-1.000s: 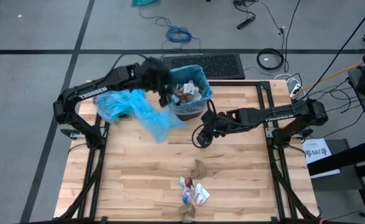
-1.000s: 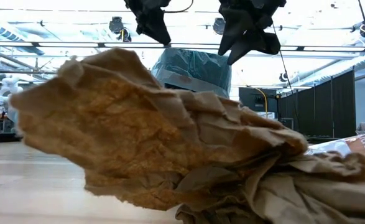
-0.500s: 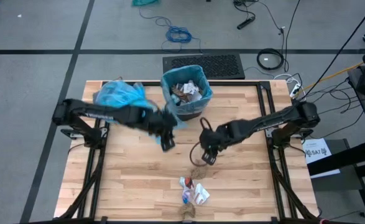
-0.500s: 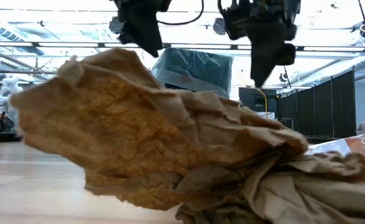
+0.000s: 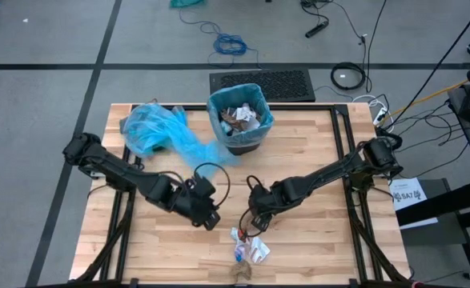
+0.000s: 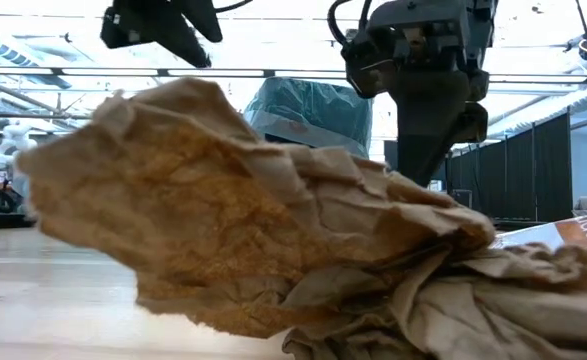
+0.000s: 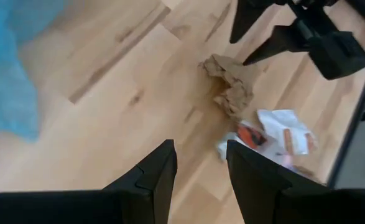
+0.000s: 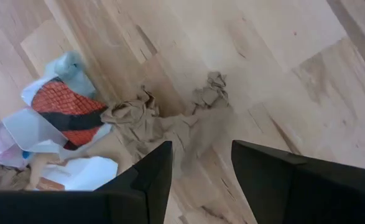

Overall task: Place trash/remove bag and relplace
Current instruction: Put the brown paper into the trash bin

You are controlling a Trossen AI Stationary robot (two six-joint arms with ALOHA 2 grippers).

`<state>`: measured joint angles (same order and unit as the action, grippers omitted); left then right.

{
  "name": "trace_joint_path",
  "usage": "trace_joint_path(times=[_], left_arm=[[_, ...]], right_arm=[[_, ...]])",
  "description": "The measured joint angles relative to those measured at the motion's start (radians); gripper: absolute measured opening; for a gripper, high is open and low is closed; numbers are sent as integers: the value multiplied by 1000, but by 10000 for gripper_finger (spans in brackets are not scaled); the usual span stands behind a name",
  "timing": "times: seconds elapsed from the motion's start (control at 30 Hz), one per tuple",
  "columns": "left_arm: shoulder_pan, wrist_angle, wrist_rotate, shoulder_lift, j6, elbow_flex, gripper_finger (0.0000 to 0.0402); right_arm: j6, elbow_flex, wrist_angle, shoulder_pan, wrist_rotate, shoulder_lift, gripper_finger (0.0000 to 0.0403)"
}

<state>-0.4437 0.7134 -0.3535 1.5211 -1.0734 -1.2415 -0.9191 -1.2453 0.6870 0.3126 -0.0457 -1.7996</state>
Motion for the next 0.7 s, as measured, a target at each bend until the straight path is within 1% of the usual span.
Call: trace_joint_path(times=[0.13, 0.27, 0.37, 0.57, 0.7], left_arm=[[-49, 0, -17, 0, -96, 0, 146], [-91, 0, -57, 0, -151, 0, 146], [-103, -7, -70, 0, -152, 0, 146], [-117, -9, -72, 0, -151, 0, 146], [-123, -9, -71, 0, -128, 0, 146]], right_arm=[[2, 0, 0, -6, -4, 0, 157], [2, 0, 5, -13, -4, 0, 157], [-18, 0, 4, -12, 0, 0, 157], [-179, 0, 4, -10, 0, 0, 157], [-222, 0, -11, -4, -9, -1, 157]])
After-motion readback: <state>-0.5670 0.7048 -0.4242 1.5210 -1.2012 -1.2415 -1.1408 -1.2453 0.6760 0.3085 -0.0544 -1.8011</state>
